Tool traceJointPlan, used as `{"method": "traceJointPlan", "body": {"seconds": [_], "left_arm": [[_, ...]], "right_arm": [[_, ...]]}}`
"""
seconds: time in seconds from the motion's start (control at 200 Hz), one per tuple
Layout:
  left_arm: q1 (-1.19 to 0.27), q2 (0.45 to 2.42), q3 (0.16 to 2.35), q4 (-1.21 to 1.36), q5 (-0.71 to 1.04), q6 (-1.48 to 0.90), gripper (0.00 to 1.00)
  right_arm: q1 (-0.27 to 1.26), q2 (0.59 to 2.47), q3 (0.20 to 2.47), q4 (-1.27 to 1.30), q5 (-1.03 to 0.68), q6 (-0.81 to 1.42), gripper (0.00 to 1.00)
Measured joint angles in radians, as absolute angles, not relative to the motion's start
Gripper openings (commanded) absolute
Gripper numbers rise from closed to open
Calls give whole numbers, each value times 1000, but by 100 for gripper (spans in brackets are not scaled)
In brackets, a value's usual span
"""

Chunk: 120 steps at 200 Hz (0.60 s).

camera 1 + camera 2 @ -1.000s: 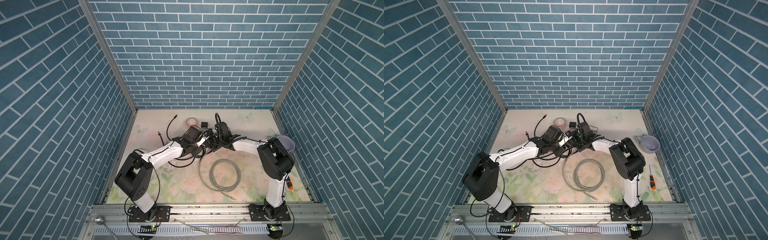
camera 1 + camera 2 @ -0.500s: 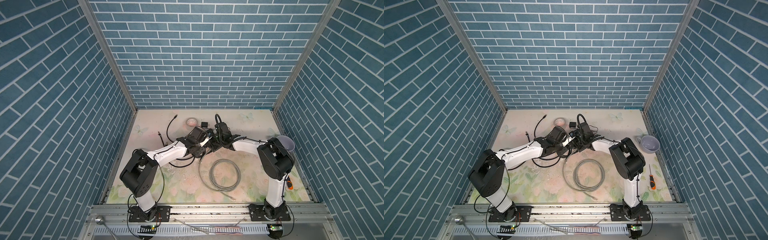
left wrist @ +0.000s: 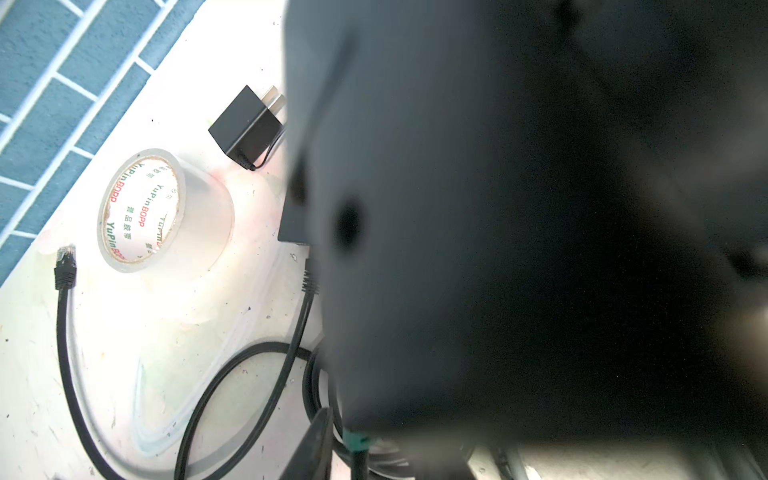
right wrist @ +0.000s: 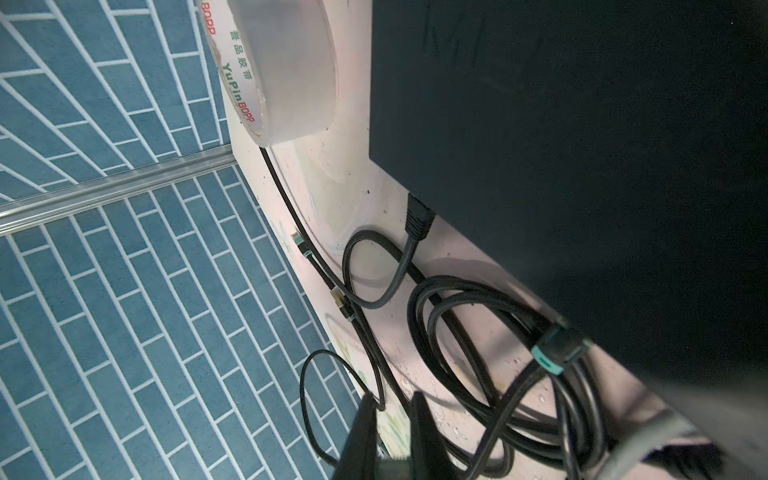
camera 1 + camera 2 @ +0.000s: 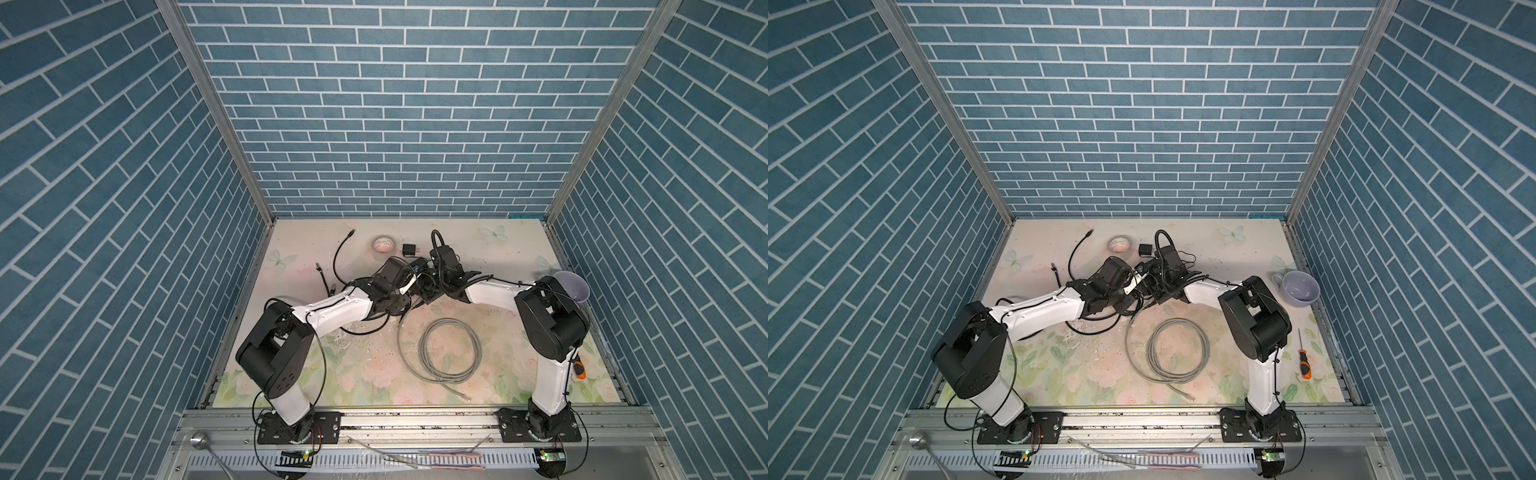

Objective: Insert the plug into the switch port

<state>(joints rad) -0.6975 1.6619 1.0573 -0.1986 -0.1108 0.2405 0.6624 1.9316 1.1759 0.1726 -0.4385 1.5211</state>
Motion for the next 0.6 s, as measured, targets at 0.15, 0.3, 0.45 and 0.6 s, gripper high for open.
{"method": "traceJointPlan", "body": {"seconds": [0.15, 0.3, 0.45, 0.6], "left_arm": [[-680, 1594, 987, -175, -101, 216, 46], [-630, 1522, 913, -159, -84, 194, 47], [-627, 1532, 918, -153, -65, 199, 47], [-632, 1534, 918, -140, -44, 199, 47]], "right_arm": [[662, 1921, 1161, 179, -440, 1522, 0], [662, 1911, 1161, 200, -442, 1523, 0], [662, 1906, 1161, 202, -441, 1531, 0], [662, 1901, 1161, 202, -442, 1541, 0]]}}
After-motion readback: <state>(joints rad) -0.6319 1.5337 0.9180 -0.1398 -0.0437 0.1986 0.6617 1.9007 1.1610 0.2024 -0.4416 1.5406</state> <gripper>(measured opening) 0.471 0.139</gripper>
